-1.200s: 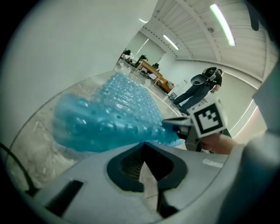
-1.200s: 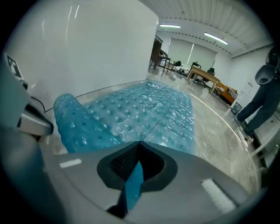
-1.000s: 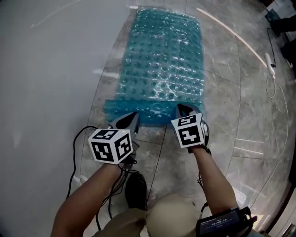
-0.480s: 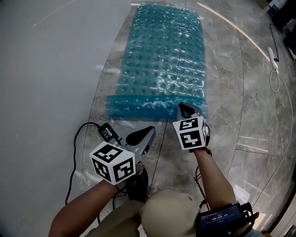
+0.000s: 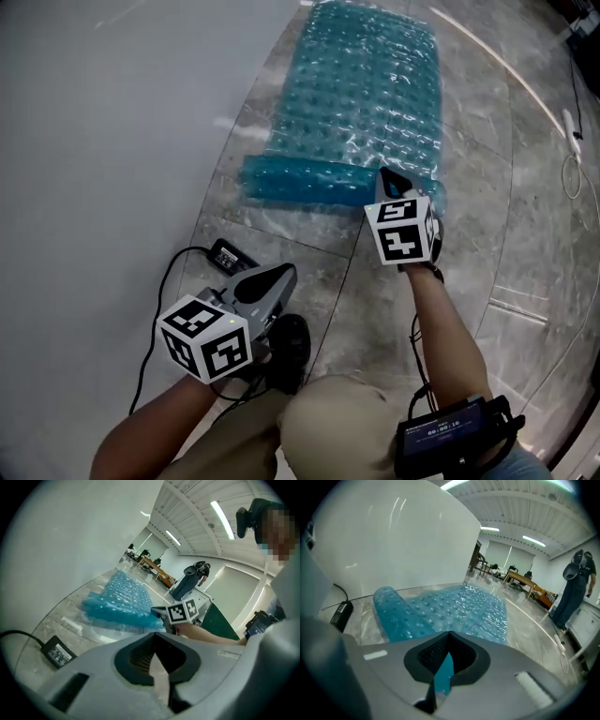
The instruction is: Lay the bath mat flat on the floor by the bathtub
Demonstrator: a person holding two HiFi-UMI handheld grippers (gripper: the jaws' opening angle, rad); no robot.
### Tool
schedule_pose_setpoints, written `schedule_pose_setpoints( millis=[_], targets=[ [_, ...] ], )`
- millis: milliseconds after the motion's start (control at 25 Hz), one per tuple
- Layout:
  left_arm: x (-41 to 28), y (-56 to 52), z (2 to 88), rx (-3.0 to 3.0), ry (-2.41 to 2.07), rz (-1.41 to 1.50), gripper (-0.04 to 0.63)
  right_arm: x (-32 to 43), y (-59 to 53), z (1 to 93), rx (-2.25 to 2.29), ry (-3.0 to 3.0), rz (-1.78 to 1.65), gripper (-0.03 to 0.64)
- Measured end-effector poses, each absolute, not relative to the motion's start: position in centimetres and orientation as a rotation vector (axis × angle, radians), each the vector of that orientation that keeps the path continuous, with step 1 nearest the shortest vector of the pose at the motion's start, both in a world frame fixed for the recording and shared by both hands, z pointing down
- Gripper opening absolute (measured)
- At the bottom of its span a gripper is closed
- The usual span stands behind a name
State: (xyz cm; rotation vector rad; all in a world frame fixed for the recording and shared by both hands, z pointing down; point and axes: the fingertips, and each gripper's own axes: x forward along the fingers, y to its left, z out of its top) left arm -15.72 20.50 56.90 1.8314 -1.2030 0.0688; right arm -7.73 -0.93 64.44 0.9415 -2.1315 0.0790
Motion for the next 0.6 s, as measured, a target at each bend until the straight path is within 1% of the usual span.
schedule_pose_setpoints(
  millis=[120, 200, 280, 400, 600],
  targets=[
    [-16.0, 23.7, 59.8, 1.698, -1.123, 0.165, 0.009, -6.4, -2.4, 67.7, 0.93, -2.04, 0.246, 0.006],
    [-16.0, 25.2, 60.4, 1.614, -1.076, 0.146, 0.009, -6.1, -1.2, 68.5, 0.919, -2.029, 0.325, 0.006],
    [-16.7, 24.6, 59.3, 1.626, -1.119, 0.107, 0.009, -5.9, 1.2, 67.8, 0.914, -2.052, 0.318, 0.006],
    [-18.2, 20.5, 57.9, 1.789, -1.286, 0.131, 0.011, -4.8, 5.8, 67.1, 0.914, -2.059, 0.255, 0.006],
    [-18.7, 11.7, 61.2, 1.866, -1.364, 0.153, 0.02, -3.8, 10.2, 68.9, 0.883, -2.074, 0.291, 0.006]
  ],
)
